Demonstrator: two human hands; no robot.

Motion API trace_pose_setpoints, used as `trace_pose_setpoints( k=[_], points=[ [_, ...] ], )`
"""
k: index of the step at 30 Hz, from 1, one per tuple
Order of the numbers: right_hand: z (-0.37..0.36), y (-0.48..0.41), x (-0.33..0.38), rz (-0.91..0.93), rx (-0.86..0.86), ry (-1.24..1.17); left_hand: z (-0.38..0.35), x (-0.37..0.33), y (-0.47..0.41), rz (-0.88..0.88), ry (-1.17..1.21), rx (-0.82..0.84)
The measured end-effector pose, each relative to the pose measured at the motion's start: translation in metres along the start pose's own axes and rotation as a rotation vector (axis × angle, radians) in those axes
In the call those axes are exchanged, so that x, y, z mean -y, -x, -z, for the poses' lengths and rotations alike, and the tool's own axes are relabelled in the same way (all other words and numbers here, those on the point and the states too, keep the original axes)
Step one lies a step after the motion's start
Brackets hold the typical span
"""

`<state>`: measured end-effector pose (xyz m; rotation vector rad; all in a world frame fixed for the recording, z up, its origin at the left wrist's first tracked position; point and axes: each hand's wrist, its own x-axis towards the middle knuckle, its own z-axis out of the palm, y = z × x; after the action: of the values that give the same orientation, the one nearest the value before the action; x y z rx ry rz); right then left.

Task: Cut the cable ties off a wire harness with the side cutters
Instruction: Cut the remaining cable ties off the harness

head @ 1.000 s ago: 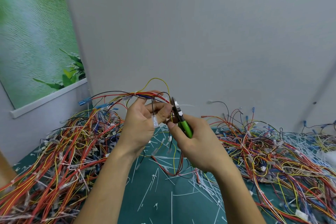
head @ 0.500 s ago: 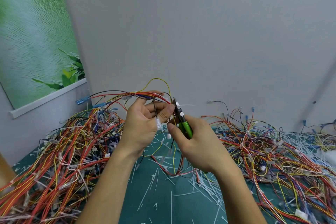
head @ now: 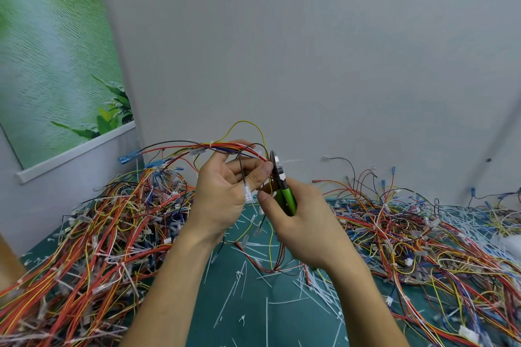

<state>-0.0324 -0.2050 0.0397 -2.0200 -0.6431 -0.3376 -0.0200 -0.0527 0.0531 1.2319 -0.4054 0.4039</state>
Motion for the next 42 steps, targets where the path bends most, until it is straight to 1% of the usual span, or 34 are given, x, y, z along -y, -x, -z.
trace_pose_setpoints(
  k=[6,16,37,42],
  points=[
    [0.0034,0.0008,0.0014,-0.025,0.018,0.004,-0.0022,0.0013,0.0003,0.022,0.02,0.001],
    [0.0051,0.0009,-0.0045,-0.05,-0.014,0.02,-0.0012,0.0025,0.0001,0.033,-0.009,0.016],
    [0.0078,0.0005,-0.0051,-0.035,0.056,0.075,-0.0031,0.0065,-0.0007,0.006,-0.04,-0.022],
    [0.0083,0.0,-0.007,-0.067,0.032,0.092,-0.0033,0.0077,-0.001,-0.001,-0.059,-0.022]
  ],
)
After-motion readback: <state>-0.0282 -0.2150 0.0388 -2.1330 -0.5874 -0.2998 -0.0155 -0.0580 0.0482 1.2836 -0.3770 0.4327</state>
